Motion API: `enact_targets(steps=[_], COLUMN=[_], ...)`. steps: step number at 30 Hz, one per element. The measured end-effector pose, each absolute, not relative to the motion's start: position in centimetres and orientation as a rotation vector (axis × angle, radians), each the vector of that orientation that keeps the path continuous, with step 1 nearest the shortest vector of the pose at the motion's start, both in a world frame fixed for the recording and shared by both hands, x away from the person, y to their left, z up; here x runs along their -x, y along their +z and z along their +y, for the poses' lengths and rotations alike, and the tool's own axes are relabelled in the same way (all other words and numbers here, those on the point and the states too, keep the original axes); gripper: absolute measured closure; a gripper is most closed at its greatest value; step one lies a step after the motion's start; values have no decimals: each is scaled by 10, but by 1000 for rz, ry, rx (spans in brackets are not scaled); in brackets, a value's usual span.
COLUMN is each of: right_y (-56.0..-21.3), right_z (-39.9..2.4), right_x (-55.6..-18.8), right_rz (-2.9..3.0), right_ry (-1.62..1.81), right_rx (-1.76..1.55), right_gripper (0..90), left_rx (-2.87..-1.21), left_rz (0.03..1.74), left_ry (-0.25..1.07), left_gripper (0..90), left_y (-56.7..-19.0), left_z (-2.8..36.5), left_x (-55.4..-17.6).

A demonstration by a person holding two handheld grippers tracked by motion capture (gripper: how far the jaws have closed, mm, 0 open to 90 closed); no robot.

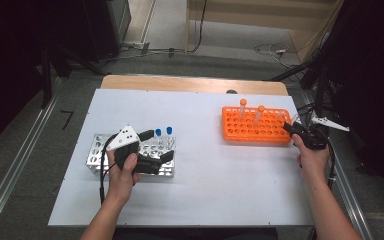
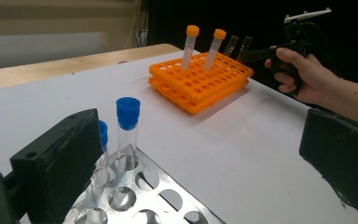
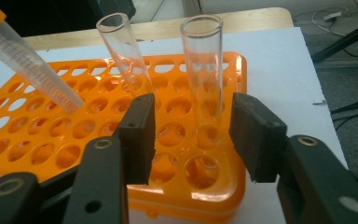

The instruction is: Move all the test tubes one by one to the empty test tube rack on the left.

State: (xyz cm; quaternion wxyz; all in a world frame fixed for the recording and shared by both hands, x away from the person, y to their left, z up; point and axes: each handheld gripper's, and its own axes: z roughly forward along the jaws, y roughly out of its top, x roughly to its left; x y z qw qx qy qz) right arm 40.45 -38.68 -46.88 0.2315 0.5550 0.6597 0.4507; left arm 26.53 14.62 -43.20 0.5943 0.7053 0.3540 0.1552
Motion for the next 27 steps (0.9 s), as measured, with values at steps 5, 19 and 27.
enact_targets(steps=[5,19,27], right_y=[-474,-478,-471], right_z=[-385,-380,-385], right_x=[-413,-415,-410], right_rz=[1819,1762,1724], right_ry=[1215,1167,1220], right_rx=[-1529,-1507,-1494], right_gripper=[565,734,739], left_rx=[-1641,-1639,-1644], left_rz=[824,824,816], left_ry=[362,362,363], left_gripper=[0,0,0], left_y=[-433,-433,-432], left_z=[146,146,145], left_x=[-265,-265,-265])
